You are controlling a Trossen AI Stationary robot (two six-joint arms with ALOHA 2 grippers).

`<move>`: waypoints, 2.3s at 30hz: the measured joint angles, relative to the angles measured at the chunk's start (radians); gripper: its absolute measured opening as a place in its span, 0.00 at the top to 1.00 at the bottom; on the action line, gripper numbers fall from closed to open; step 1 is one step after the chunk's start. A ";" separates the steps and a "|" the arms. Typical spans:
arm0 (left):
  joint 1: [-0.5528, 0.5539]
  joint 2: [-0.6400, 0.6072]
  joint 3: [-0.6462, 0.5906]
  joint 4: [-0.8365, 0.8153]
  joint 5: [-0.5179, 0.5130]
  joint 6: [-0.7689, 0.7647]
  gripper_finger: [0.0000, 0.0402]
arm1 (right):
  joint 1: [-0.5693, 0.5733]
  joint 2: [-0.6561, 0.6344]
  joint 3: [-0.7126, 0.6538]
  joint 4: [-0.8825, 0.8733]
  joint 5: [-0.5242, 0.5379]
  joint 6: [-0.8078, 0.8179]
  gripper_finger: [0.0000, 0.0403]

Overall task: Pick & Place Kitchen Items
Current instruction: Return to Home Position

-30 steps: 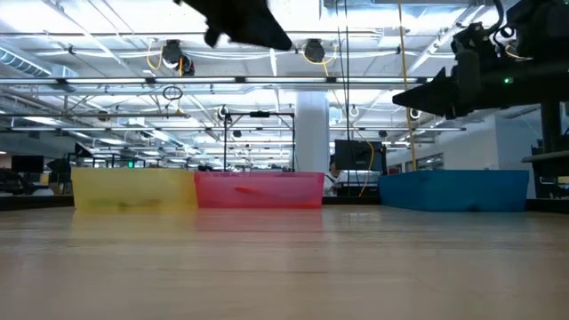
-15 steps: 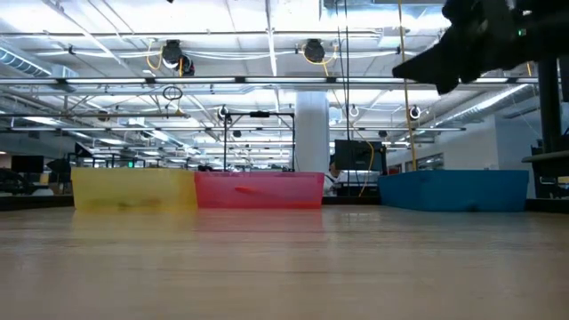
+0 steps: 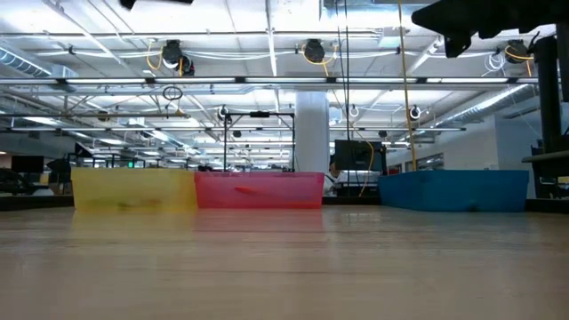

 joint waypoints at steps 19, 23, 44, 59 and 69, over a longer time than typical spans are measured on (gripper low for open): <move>0.000 -0.328 -0.580 0.544 0.168 0.186 1.00 | 0.001 -0.124 0.000 -0.191 -0.190 0.014 1.00; 0.000 -0.367 -0.696 0.764 0.240 0.284 1.00 | 0.001 -0.167 -0.001 -0.247 -0.193 0.019 1.00; 0.002 -0.536 -0.904 0.998 0.302 0.473 1.00 | 0.000 -0.512 -0.202 -0.238 -0.260 0.000 1.00; 0.153 -0.537 -0.904 0.986 0.454 0.529 1.00 | 0.001 -0.663 -0.266 -0.322 -0.263 -0.026 1.00; 0.251 -0.537 -0.903 0.916 0.566 0.435 1.00 | 0.001 -0.664 -0.271 -0.361 -0.266 -0.040 1.00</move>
